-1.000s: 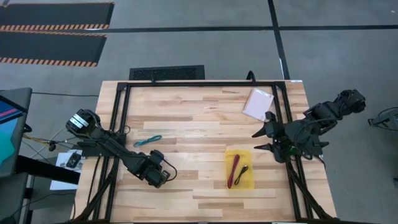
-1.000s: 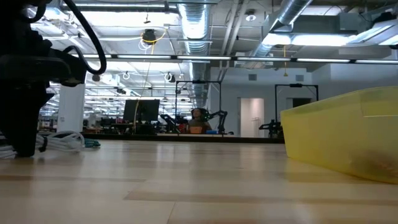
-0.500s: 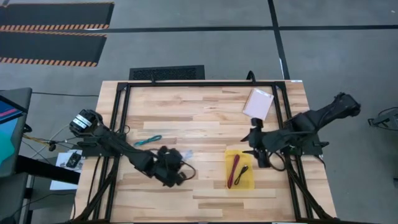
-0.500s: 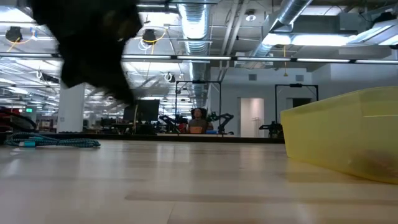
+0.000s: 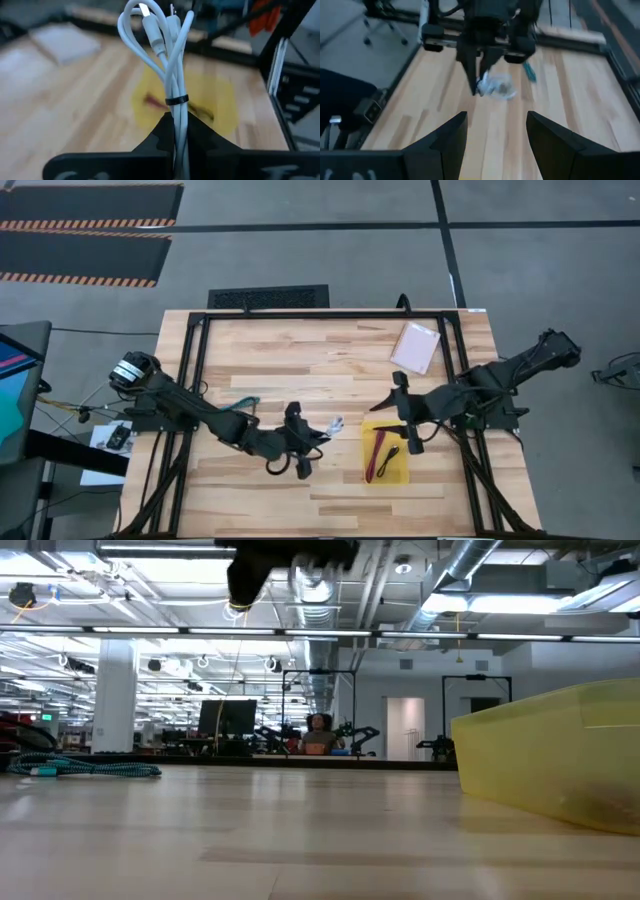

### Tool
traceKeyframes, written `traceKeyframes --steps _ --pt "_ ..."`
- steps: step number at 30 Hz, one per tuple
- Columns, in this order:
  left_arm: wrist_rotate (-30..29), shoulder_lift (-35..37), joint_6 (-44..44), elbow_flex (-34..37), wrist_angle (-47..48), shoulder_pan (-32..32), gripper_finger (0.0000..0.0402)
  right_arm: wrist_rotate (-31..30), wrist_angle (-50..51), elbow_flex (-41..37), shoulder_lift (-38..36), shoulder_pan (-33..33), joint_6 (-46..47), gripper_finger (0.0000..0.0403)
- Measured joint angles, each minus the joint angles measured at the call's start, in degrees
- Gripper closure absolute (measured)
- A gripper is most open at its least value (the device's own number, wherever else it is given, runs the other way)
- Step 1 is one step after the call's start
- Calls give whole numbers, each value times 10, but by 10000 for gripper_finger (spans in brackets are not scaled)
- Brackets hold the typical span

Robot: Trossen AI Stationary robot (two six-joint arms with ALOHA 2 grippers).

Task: Pick and place USB-C Cables
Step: Put the white charger cable into the yellow bin

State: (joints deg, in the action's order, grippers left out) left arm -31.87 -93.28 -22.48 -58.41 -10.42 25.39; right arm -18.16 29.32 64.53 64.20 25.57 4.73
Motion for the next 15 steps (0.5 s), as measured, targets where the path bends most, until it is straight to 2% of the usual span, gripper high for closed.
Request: traceKeyframes --steps 3,8,12,15 --pt "-21 34 60 12 -35 7 401 0 -94 -68 -36 -1 -16 177" --pt "-13 80 134 46 -126 8 401 0 -285 -185 -90 -29 -3 177" --pt "51 80 160 74 -230 -15 401 3 -416 -239 -82 -49 -3 177" --pt "75 78 158 79 -244 -34 401 30 -474 -246 -48 -60 -9 176"
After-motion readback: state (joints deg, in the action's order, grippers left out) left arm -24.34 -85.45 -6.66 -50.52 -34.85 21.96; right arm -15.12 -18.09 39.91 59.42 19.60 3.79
